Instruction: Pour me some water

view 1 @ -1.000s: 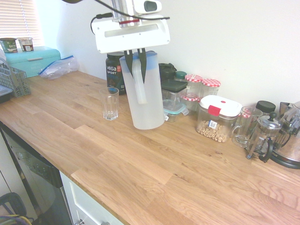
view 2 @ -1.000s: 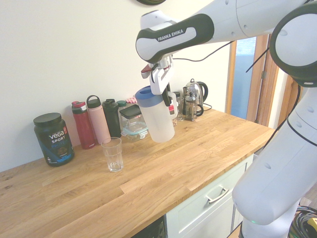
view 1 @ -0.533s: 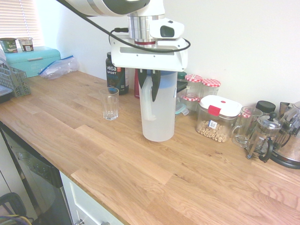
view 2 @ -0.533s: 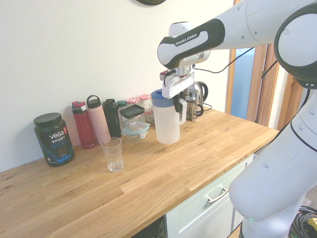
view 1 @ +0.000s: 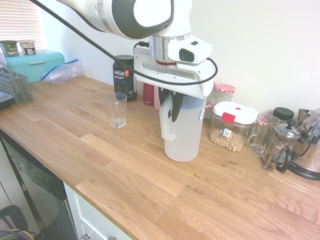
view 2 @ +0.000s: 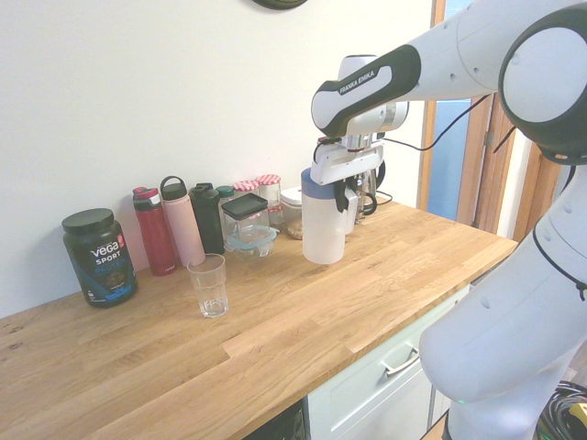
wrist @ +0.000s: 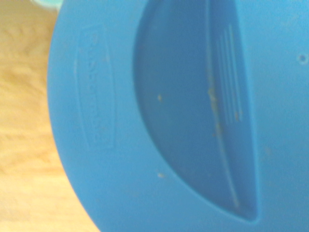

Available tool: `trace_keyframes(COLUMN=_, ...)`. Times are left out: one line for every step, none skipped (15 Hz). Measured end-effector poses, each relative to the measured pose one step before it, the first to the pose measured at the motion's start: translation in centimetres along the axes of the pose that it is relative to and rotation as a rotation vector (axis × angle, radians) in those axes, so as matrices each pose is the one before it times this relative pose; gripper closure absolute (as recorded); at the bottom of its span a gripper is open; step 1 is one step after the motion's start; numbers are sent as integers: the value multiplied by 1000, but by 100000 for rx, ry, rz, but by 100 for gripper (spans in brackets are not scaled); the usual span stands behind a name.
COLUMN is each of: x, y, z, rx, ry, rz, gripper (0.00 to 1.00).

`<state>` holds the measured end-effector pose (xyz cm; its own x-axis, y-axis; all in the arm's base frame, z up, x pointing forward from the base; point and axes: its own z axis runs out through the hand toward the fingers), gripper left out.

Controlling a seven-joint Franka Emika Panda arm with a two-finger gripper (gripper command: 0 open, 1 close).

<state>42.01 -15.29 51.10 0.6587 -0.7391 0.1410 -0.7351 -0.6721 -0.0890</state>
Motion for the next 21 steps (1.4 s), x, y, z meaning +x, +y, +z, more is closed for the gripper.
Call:
trace_keyframes(x=156, y=142, z=529, rx=-1641, ry=-1098, rz=-52, gripper=100)
trace_keyframes(x=235, y=118, z=421, rx=-1099, ry=-728, rz=180, gripper=100)
trace_keyframes(x=250, y=20, z=288, rx=-487, ry=-512, rz=278, gripper=100)
trace_keyframes(x=340, y=11, z=254, rx=-332, ry=-474, rz=384, gripper=100)
trace_keyframes(x=423, y=63, z=206, rx=-227, ry=-402, rz=354, gripper=100)
trace_keyframes(x=492, y=113, z=53, rx=10, ry=-244, rz=-79, gripper=100)
trace_keyframes(x=478, y=188, z=41, rx=36, ry=-509, rz=-509, gripper=100)
trace_keyframes(x=454, y=178, z=24, rx=-166, ry=-625, rz=-650, gripper=100)
trace_keyframes(x=439, y=127, z=-14, rx=-189, ry=-331, rz=-1664, gripper=100)
trace_keyframes(x=416, y=66, z=-7, rx=-162, ry=-177, rz=-3519, gripper=100)
trace_keyframes(x=349, y=63, z=-78, rx=-166, ry=-253, rz=-4115, gripper=100)
trace_keyframes(x=336, y=96, z=-104, rx=-334, ry=-803, rz=-4205, gripper=100)
trace_keyframes(x=365, y=206, z=-144, rx=-407, ry=-709, rz=-4658, gripper=100)
trace_keyframes(x=300, y=211, z=-98, rx=-308, ry=-576, rz=-4748, gripper=100)
trace_keyframes(x=275, y=259, z=35, rx=-167, ry=-765, rz=-4018, gripper=100)
trace_keyframes(x=246, y=214, z=112, rx=-90, ry=-405, rz=-2565, gripper=100)
trace_keyframes(x=168, y=122, z=135, rx=-89, ry=-281, rz=-1314, gripper=100)
trace_keyframes(x=123, y=75, z=252, rx=-135, ry=-275, rz=-870, gripper=0)
trace_keyframes(x=17, y=4, z=5, rx=-319, ry=57, rz=-520, gripper=0)
trace_keyframes(x=1, y=-28, z=0, rx=-364, ry=55, rz=-278, gripper=0)
trace_keyframes(x=0, y=-19, z=0, rx=-163, ry=25, rz=-134, gripper=0)
